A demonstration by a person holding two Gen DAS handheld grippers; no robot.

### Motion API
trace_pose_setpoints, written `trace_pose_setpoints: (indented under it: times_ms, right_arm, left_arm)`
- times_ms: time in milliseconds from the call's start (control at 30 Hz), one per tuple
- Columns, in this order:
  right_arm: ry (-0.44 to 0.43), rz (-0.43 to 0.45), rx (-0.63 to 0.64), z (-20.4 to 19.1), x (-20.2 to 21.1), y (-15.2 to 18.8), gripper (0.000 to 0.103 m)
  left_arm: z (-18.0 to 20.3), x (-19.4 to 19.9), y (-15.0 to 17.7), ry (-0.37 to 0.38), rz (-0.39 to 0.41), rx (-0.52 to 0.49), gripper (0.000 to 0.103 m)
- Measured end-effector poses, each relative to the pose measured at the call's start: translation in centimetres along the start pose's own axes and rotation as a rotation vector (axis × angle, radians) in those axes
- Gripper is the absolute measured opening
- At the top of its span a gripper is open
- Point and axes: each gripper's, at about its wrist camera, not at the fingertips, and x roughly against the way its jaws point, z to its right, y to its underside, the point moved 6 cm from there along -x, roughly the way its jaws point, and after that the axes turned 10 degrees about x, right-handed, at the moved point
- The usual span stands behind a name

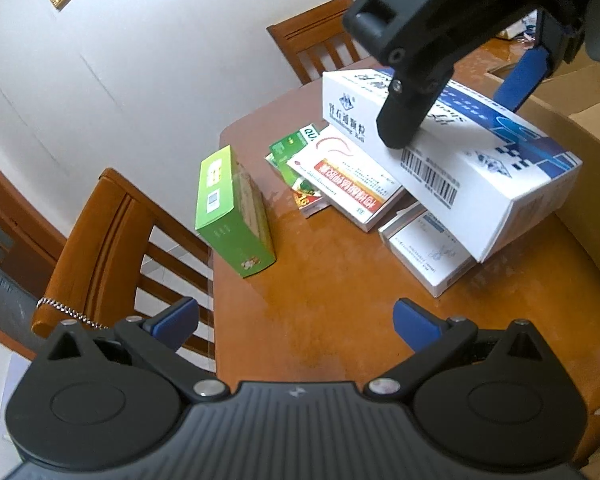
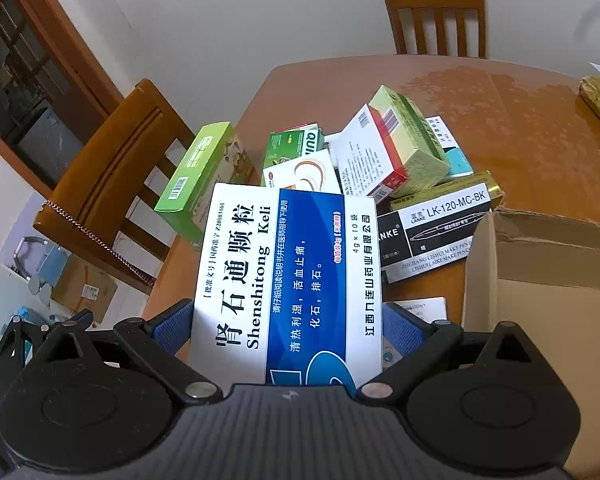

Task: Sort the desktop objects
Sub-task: 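Carry the white-blue box with the right gripper into the cardboard box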

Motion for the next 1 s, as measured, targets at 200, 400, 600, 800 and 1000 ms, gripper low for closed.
trace_pose_setpoints:
  times_ms: [200, 400, 600, 800, 1000]
  right_arm:
    - [0.015, 0.028, -0.029, 0.6, 1.1, -0.2, 0.100]
    - [0.060, 0.104, -0.122, 3.5, 4.3, -0.2, 0.100]
    - [0.228, 0.147, -0.208, 9.6, 8.7, 0.9, 0.100]
    - [0.379, 0.117, -0.300, 16.0, 11.1, 3.6, 0.100]
    - [0.425, 0.071, -0.310, 18.8, 10.8, 5.4, 0.100]
  left_arm:
    - [0.2, -0.2, -0.1, 0.018, 0.005, -0.008, 0.103]
    - [0.9, -0.2, -0.2, 0.041, 0.007, -0.021, 0.103]
    - [1.8, -0.3, -0.3, 0.066, 0.008, -0.023, 0.103]
    - [3.0, -0.2, -0.6, 0.080, 0.005, -0.032, 0.103]
    - [4.4, -0.2, -0.9, 0.080, 0.000, -0.043, 0.103]
